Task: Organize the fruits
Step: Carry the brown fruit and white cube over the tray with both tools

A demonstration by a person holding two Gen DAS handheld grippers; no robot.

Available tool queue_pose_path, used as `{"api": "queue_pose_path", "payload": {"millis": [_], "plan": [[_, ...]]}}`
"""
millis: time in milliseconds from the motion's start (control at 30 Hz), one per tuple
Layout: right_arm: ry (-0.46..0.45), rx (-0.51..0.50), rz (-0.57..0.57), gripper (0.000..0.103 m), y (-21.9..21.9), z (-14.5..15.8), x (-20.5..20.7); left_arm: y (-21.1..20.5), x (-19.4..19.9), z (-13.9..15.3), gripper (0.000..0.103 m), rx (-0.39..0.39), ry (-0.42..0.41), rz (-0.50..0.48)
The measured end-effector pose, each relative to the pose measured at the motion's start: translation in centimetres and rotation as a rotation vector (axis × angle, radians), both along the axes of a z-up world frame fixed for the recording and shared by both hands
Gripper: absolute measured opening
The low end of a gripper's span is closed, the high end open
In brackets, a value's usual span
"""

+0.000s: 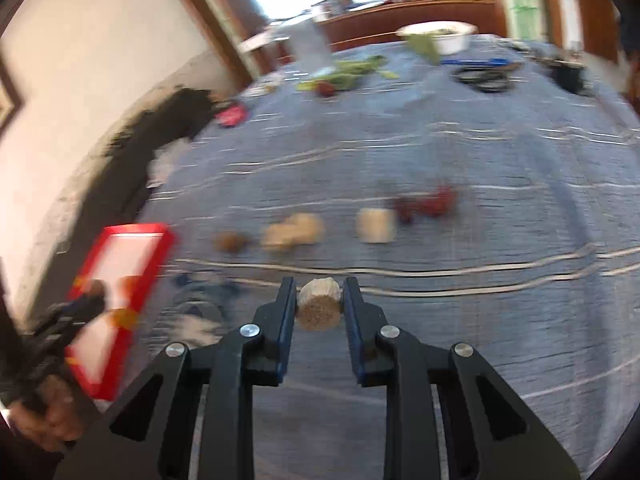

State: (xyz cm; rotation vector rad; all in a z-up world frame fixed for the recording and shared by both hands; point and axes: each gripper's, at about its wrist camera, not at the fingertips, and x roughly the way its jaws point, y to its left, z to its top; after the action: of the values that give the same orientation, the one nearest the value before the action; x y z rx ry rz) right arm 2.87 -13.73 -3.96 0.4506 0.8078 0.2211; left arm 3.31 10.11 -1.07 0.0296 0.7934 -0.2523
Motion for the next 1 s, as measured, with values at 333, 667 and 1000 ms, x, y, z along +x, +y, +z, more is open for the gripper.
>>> {"api": "queue_pose_path", "payload": {"millis": [333, 667, 1000], "plan": [[-0.045, 0.082, 0.321, 0.026, 14.9, 3.3, 3.9, 8.5, -0.6, -1.4, 0.023, 0.034, 0.016, 0.220], [-0.044, -0.001, 0.498, 0.026, 23.8, 2.1, 3.4, 12.9, -1.4, -3.0, 0.023, 0.058, 0.043, 0.325], [-0.066, -0.148, 0.574, 0.026, 27.4, -0.1, 0.8, 14.9, -1.3, -3.8, 0.024, 0.090, 0.048, 0.394]]}}
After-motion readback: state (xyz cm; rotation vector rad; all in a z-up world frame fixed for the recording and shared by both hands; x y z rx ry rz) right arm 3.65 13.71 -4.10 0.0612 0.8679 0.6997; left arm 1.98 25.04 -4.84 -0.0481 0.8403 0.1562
